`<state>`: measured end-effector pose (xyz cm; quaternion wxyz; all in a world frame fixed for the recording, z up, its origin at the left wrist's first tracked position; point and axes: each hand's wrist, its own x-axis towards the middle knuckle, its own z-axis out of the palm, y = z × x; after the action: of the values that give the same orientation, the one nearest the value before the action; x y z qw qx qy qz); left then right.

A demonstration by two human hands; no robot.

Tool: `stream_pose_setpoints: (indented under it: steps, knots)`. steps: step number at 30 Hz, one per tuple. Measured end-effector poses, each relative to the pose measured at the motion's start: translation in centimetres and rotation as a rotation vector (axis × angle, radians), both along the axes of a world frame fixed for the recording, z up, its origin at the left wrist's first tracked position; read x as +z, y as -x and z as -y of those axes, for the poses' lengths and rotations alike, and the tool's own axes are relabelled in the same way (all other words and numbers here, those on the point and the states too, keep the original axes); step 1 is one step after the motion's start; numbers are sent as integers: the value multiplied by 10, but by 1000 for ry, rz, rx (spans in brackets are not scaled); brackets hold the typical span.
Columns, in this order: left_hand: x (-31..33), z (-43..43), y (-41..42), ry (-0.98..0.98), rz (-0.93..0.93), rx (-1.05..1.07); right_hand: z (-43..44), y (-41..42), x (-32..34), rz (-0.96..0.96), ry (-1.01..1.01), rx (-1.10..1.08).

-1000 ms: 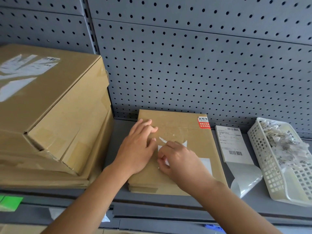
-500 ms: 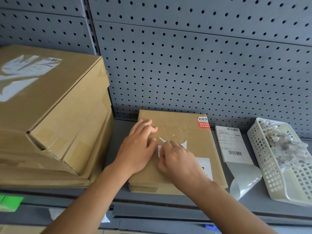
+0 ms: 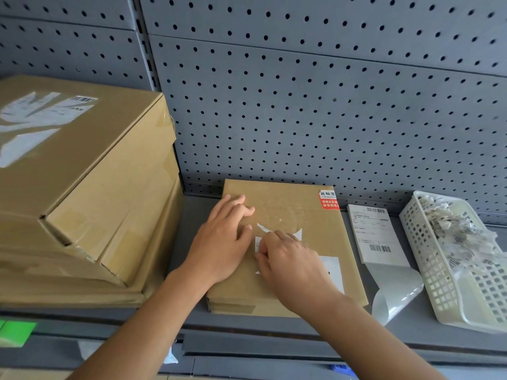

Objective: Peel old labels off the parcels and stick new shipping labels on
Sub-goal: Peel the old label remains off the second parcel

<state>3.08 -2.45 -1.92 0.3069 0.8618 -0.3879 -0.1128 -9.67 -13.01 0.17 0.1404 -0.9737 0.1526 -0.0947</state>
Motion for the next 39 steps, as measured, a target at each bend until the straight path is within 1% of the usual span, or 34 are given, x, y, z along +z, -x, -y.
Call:
stream_pose_setpoints:
  steps: [6,13,18,20,23,26,28,32,35,39]
  knots:
    - [1,0,0,-12,-13,-6,7,4,2,13,-105,-119]
    - [3,0,1,-22,-11,-8,12,8,3,76,-232,-183]
    - [5,-1,1,-35,-15,-8,13,8,7,81,-318,-144]
    - [7,-1,2,-42,-21,-8,10,6,9,39,-278,-136]
    - [9,-1,3,-50,-31,-4,8,3,7,-1,-138,-120]
    - [8,0,2,-43,-26,-6,13,2,3,0,-118,-130]
    - [8,0,2,-43,-29,-3,18,3,1,43,-193,-151]
    - [6,-1,1,-37,-16,-7,31,8,10,117,-440,-241]
    - [4,-1,0,-32,-19,-5,41,14,14,134,-524,-318]
    - [4,0,0,-28,-19,-2,50,20,15,168,-587,-406]
